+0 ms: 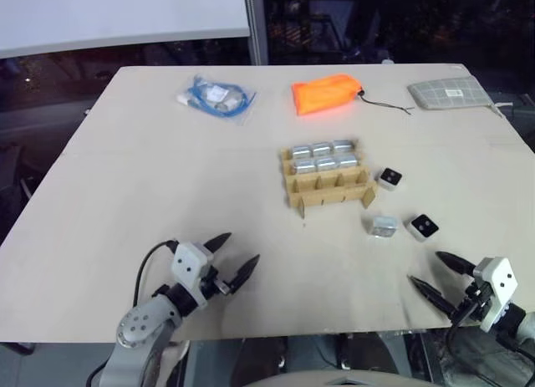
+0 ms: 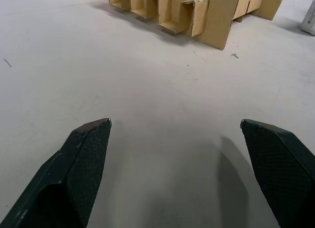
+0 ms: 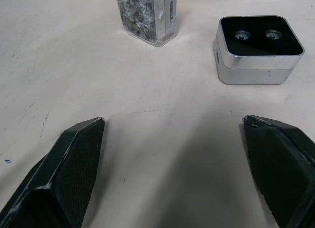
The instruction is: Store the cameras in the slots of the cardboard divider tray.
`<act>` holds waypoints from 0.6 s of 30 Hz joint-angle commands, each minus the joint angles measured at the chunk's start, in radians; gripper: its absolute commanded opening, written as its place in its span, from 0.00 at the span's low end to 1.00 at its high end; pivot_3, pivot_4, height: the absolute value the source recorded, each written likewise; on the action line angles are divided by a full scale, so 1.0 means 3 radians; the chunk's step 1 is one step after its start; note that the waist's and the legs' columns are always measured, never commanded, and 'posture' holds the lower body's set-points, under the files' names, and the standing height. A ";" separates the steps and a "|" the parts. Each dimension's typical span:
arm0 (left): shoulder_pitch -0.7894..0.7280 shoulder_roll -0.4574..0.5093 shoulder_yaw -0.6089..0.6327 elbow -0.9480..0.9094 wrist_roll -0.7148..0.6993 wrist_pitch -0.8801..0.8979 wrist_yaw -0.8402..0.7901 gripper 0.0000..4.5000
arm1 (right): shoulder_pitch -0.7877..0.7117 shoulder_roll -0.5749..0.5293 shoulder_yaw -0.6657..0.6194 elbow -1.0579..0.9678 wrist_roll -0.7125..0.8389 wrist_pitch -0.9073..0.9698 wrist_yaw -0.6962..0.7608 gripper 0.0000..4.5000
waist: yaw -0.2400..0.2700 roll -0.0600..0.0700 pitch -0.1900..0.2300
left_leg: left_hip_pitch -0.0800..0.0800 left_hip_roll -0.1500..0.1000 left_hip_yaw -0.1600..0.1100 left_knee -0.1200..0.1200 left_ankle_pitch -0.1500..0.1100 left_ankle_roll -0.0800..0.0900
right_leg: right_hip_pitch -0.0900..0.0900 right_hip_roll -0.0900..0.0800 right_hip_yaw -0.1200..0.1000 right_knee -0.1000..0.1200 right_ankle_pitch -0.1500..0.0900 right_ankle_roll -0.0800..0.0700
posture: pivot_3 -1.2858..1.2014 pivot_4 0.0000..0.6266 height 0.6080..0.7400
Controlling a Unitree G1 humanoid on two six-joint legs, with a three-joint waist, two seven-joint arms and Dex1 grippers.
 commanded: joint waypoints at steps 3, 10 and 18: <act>-0.0018 0.0029 0.0011 0.0053 -0.0010 0.0068 -0.0004 0.97 | 0.0038 -0.0003 -0.0087 -0.0075 0.0018 -0.0031 -0.0030 1.00 | 0.0001 0.0000 0.0000 | 0.0000 0.0000 0.0000 0.0000 0.0000 0.0000 | 0.0000 0.0000 0.0000 0.0000 0.0000 0.0000 | 0.52 0.24 1.00; -0.0028 0.0025 0.0030 0.0130 -0.0029 0.0028 -0.0046 0.97 | 0.0038 0.0000 -0.0081 -0.0080 0.0017 -0.0032 -0.0036 1.00 | 0.0002 0.0002 -0.0001 | 0.0000 0.0000 -0.0001 0.0000 0.0000 0.0000 | 0.0000 -0.0001 -0.0001 0.0000 0.0000 0.0000 | 0.52 0.24 1.00; -0.0014 0.0026 0.0032 0.0167 -0.0036 -0.0028 -0.0075 0.97 | 0.0033 0.0000 -0.0077 -0.0096 0.0027 -0.0022 -0.0036 1.00 | 0.0002 0.0004 -0.0002 | 0.0000 0.0000 -0.0001 0.0000 0.0000 0.0000 | 0.0000 -0.0001 -0.0001 0.0000 0.0000 0.0000 | 0.52 0.24 1.00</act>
